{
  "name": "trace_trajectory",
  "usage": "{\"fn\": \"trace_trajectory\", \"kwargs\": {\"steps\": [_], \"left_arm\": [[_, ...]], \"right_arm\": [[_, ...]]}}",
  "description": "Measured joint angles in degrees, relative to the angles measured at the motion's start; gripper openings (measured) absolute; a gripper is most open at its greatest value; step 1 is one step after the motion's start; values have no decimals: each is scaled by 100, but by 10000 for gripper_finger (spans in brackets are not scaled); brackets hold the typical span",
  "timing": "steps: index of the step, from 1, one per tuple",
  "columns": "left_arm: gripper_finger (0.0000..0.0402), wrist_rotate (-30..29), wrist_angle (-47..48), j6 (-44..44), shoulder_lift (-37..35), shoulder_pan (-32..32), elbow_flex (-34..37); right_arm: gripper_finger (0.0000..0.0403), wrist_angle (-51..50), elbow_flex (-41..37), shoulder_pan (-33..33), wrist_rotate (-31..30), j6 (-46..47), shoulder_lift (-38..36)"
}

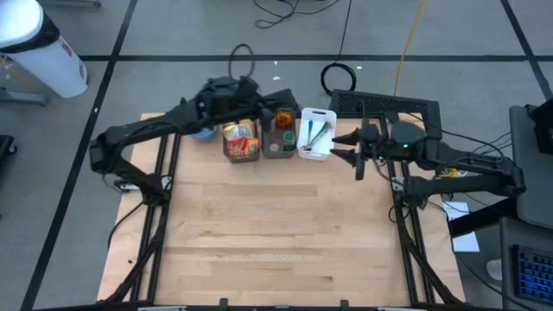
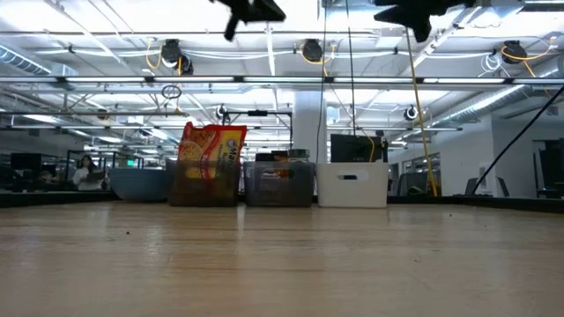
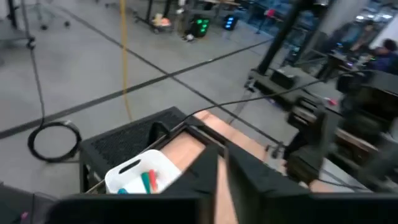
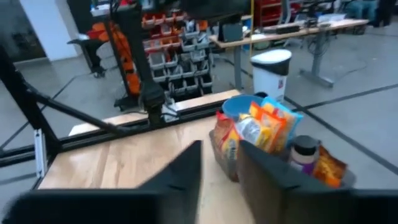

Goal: Pick & Place Food Item
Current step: Return to Home Position

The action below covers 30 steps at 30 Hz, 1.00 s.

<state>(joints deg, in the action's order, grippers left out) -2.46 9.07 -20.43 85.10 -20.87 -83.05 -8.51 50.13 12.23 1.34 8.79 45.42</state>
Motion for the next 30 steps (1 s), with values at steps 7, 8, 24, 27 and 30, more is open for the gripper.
{"fn": "trace_trajectory", "kwargs": {"steps": [7, 8, 24, 27, 30], "left_arm": [[15, 113, 931, 140, -665, 324, 0], [13, 111, 1094, 185, -735, 390, 2], [5, 95, 477, 81, -2813, 902, 1888], [6, 158, -871, -353, -3688, 906, 3095], [10, 302, -1888, -648, -4440, 912, 4144]], "right_arm": [[15, -438, 0, 264, 14, -79, -704], [9, -558, 0, 293, 15, -98, -802], [1, -1920, 0, 585, 30, 496, -2670], [0, -2183, 0, 581, 175, 692, -2902], [0, -2420, 0, 579, 190, 702, -3089]]}}
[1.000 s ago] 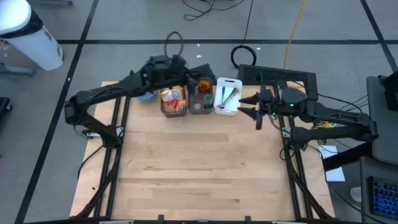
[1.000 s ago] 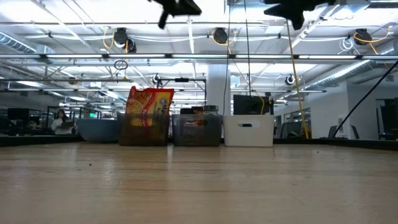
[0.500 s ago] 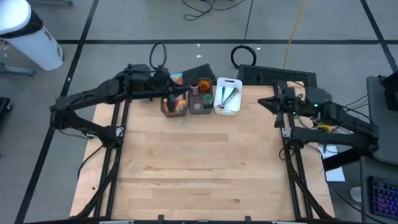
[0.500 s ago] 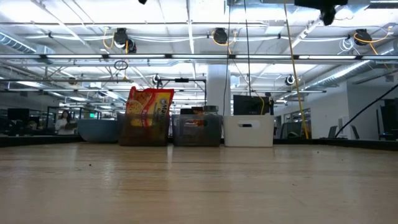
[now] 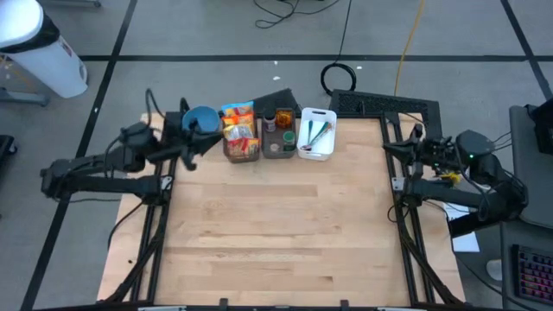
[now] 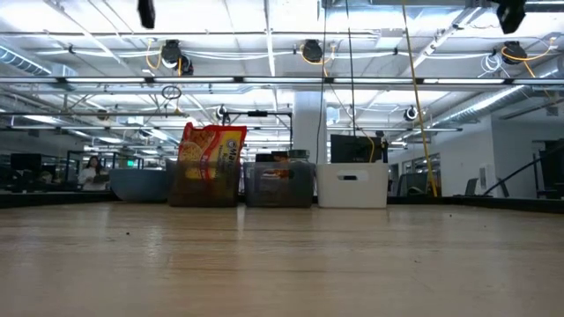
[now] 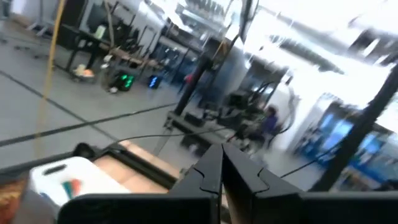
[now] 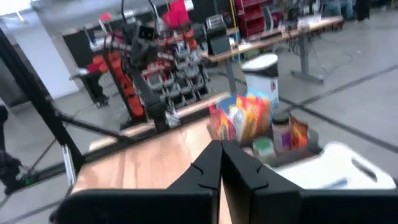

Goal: Pick & Place Food Item
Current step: Return to Home Position

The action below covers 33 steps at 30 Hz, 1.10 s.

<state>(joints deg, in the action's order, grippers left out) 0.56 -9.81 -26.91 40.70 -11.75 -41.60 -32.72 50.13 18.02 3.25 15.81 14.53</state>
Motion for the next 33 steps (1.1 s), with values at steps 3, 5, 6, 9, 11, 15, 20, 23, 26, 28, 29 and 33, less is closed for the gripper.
{"fn": "trace_trajectory", "kwargs": {"steps": [3, 5, 6, 9, 11, 15, 20, 23, 26, 28, 29, 33], "left_arm": [[4, 50, -493, -252, -618, 65, 797], [5, 34, -601, -392, -954, 129, 1176], [8, -36, -583, -469, -1100, 170, 1348], [14, -183, -579, -591, -1474, 261, 1732], [12, -208, -578, -615, -1663, 298, 1898], [5, -214, -525, -439, -1891, 330, 2092], [14, -211, -290, -211, -2021, 319, 2168], [5, -210, 169, -216, -2050, 308, 2169], [9, -211, 485, -236, -2053, 323, 2175], [14, -208, 532, -230, -2053, 326, 2175], [14, -209, 555, -211, -2053, 326, 2175], [4, -232, 654, -166, -2055, 315, 2175]], "right_arm": [[0, -289, 0, 0, -10, -3, -201], [0, -611, 0, 0, -13, 1, -373], [0, -726, 0, 0, -18, 38, -478], [0, -1104, 0, 0, -170, 247, -868], [0, -1129, -14, 0, -208, 417, -1144], [0, -1291, -149, 2, -343, 735, -1434], [0, -1617, -836, 2, -345, 941, -1425], [0, -1121, -1546, 2, -336, 1054, -1417], [0, -9, -2367, 2, -231, 1209, -1429], [0, 581, -2864, 2, -171, 1363, -1430], [0, 902, -3084, 2, -161, 1457, -1430], [0, 1850, -3863, 0, -147, 1951, -1434]]}}
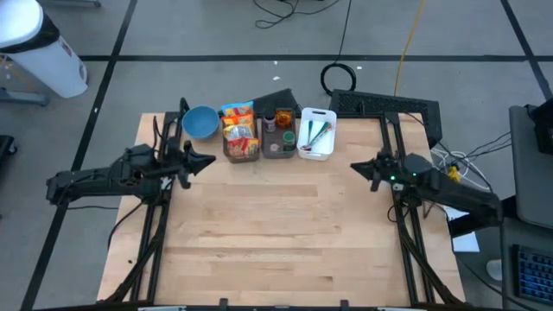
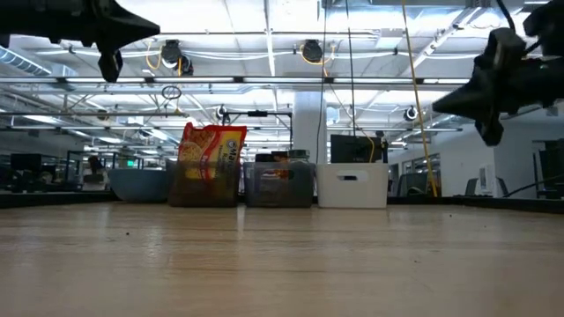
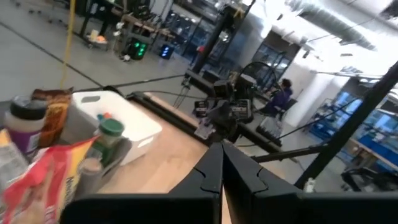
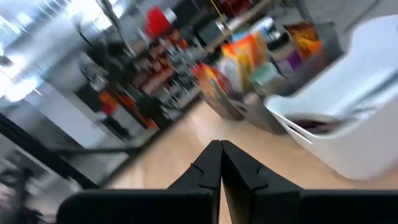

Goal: Pick & Place Food Item
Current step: Return to Home Position

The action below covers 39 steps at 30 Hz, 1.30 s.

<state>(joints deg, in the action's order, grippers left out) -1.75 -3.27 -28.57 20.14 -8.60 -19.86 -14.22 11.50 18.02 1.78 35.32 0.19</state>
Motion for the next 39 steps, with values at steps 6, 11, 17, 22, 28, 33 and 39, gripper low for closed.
{"fn": "trace_trajectory", "kwargs": {"steps": [6, 11, 17, 22, 28, 33, 39], "left_arm": [[12, -177, 463, -66, 0, -4, 0], [8, -365, 715, -161, 0, -4, 0], [30, -435, 1012, -155, 2, -4, -2], [32, -248, 1477, 226, 7, 0, -4], [29, -146, 1651, -118, -55, 29, -4], [10, -462, 1270, 1287, -138, 375, -4], [16, -720, 1199, 2381, -398, 663, 26]], "right_arm": [[0, 1244, -639, 0, -32, 451, -2], [0, 1471, -893, -2, -152, 499, 4], [0, 1564, -1051, -45, -45, -155, 193], [0, 1548, -1055, -52, -19, -265, 471], [0, 1550, -1062, -52, -15, -336, 798], [0, 1599, -1064, -50, -21, -892, 885], [0, 1769, -1066, -50, -40, -1313, 887]]}}
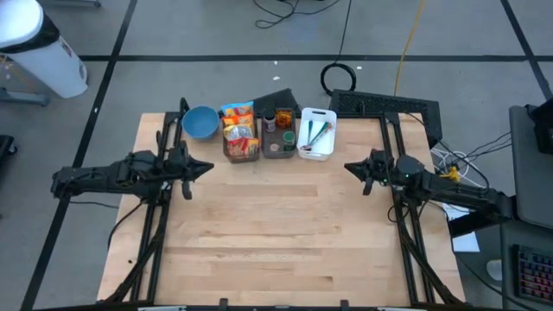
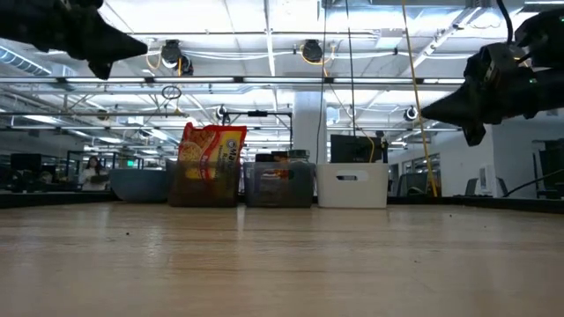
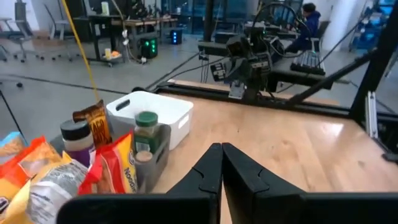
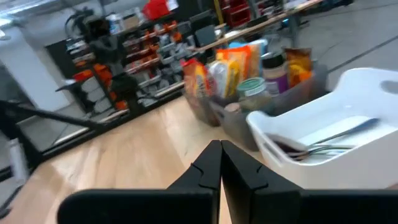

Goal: Pick & Place Food Item
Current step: Return to Home Position

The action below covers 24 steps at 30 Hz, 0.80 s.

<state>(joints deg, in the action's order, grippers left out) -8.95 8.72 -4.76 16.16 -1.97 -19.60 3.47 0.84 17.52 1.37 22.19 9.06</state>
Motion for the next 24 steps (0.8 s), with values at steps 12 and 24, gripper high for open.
{"fn": "trace_trajectory", "kwargs": {"steps": [12, 24], "left_arm": [[46, -61, -1312, 12, -1192, 100, 1270], [47, -9, -1275, -329, -1486, 100, 1875]], "right_arm": [[0, 308, -4, 0, -429, -195, 0], [0, 311, -4, 0, -431, -238, 0]]}}
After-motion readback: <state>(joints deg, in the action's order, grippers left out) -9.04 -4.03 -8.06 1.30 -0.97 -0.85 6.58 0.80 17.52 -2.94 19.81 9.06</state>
